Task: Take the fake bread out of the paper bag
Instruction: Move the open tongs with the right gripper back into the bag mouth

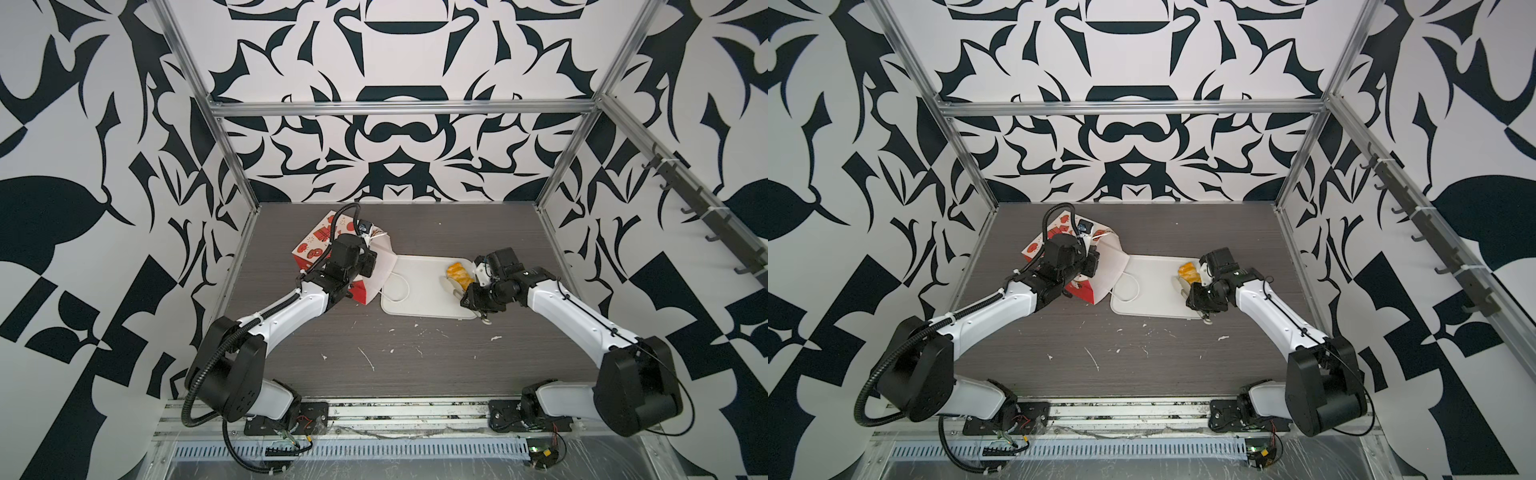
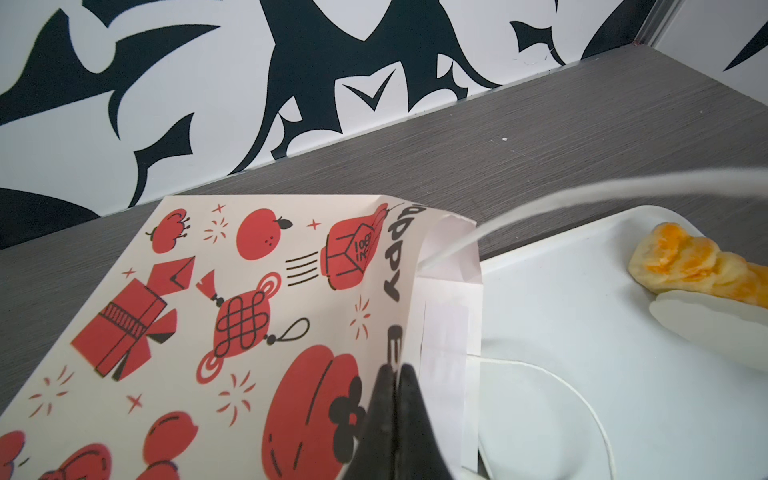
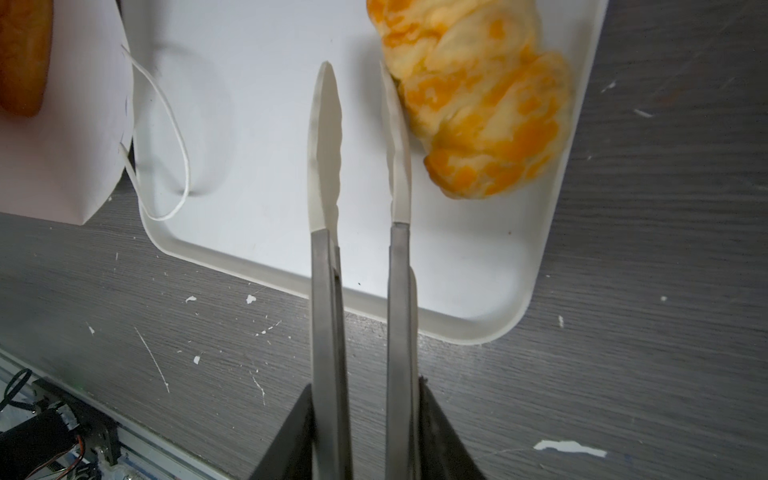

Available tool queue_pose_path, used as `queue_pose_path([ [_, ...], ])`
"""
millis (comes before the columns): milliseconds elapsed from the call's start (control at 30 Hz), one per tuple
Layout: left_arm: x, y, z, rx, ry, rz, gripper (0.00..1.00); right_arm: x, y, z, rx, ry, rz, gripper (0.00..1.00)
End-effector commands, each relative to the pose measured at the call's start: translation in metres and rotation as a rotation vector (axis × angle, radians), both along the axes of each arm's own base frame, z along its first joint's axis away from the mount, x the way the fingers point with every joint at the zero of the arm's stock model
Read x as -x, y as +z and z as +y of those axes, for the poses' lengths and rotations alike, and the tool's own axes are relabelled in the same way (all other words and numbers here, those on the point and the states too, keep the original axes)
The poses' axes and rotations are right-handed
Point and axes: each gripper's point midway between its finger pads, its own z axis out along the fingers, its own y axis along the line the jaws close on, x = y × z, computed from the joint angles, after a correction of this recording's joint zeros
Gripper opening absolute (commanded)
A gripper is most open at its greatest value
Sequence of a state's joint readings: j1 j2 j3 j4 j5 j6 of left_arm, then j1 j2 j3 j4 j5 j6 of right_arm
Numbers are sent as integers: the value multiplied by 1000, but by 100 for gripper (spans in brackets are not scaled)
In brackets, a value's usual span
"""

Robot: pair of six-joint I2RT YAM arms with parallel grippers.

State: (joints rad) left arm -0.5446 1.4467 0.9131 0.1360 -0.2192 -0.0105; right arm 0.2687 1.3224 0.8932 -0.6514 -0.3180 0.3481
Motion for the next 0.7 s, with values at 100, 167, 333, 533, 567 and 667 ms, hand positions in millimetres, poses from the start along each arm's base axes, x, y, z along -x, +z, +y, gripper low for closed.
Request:
queue_pose_path([
  [100, 0, 6, -3, 14, -9, -4, 0, -11, 45, 34, -227, 80, -143, 40],
  [167, 0, 8, -3, 17, -13, -5, 0, -13, 69, 50, -313, 129, -207, 39],
  [333, 2, 14, -4, 10, -28, -13, 0, -3, 122, 79, -322, 269, -380, 40],
  [533, 11, 27, -3, -18, -68, -36, 0, 13, 117, 139, -325, 427, -380, 40],
  [567, 12, 29, -2, -23, -74, -36, 0, 11, 112, 147, -334, 435, -373, 40],
  [667, 16, 32, -1, -52, -95, -40, 0, 0, 96, 165, -369, 427, -356, 40],
])
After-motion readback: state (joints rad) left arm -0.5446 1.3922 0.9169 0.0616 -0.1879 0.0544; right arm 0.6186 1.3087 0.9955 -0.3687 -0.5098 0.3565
